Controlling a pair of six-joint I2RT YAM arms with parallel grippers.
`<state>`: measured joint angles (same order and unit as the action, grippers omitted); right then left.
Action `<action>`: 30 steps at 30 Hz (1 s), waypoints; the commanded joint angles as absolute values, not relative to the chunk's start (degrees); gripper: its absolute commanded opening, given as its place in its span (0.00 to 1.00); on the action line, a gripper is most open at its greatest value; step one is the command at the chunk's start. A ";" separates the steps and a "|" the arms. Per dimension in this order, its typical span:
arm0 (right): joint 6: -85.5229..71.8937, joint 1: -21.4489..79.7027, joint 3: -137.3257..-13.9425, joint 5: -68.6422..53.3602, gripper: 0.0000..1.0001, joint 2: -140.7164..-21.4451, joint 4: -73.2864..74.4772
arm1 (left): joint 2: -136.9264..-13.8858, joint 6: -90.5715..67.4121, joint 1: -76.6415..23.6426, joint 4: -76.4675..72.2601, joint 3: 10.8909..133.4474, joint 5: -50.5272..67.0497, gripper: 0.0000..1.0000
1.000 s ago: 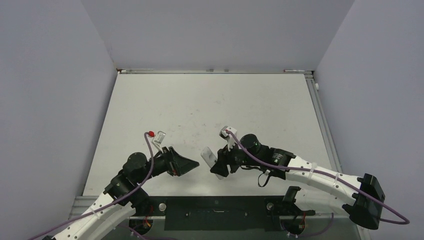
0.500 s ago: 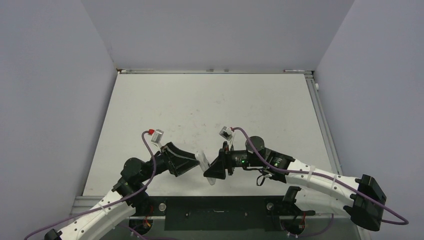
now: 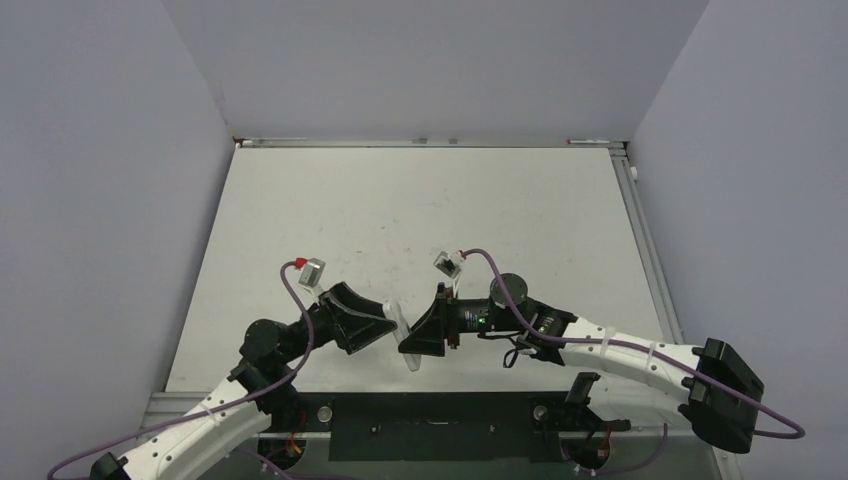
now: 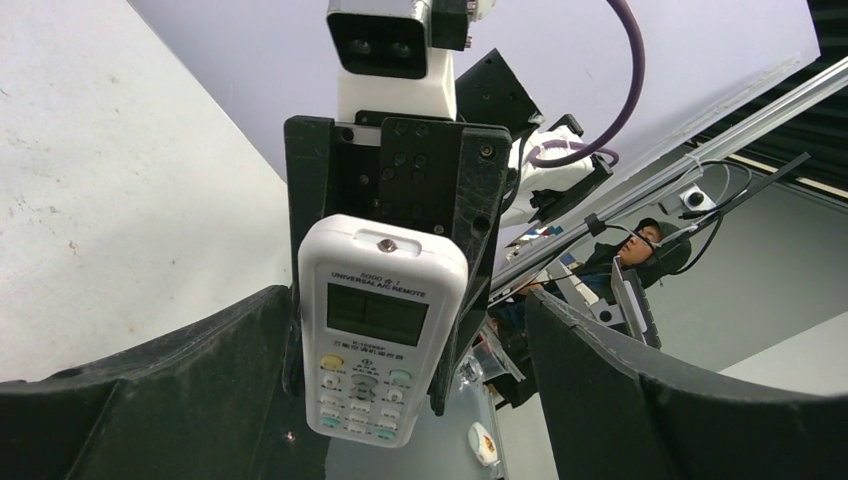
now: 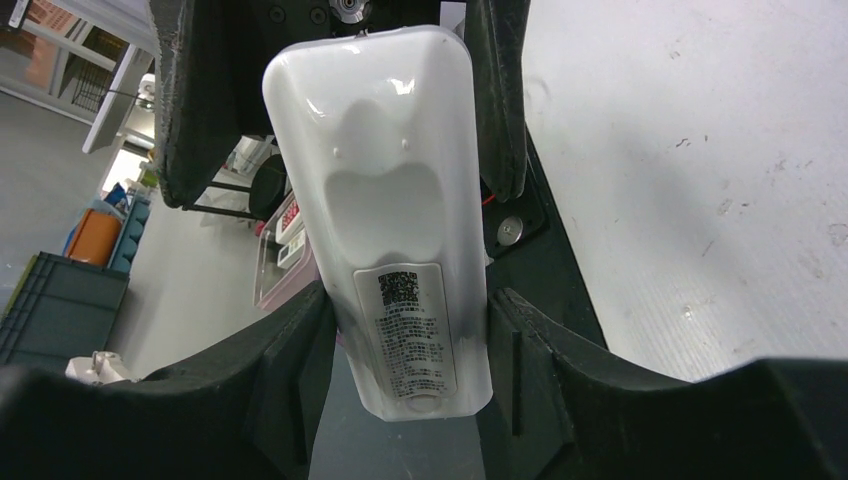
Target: Load the batteries into the remote control
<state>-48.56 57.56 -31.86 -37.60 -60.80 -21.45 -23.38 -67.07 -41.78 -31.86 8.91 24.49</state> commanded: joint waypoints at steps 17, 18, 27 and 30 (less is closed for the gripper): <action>-47.70 58.66 -32.66 -36.05 0.23 -61.46 -24.26 | -24.87 -65.97 -41.39 -34.69 10.61 24.47 0.00; -46.40 58.64 -33.21 -34.76 0.31 -61.09 -21.56 | -24.85 -65.57 -41.40 -33.31 10.85 23.94 0.00; -36.88 58.53 -37.44 -14.93 0.68 -53.84 7.18 | -30.58 -58.71 -41.46 -16.80 16.48 17.58 0.00; -35.45 58.56 -39.29 -6.79 0.70 -52.70 14.64 | -35.47 -57.01 -41.41 -12.15 18.34 14.34 0.00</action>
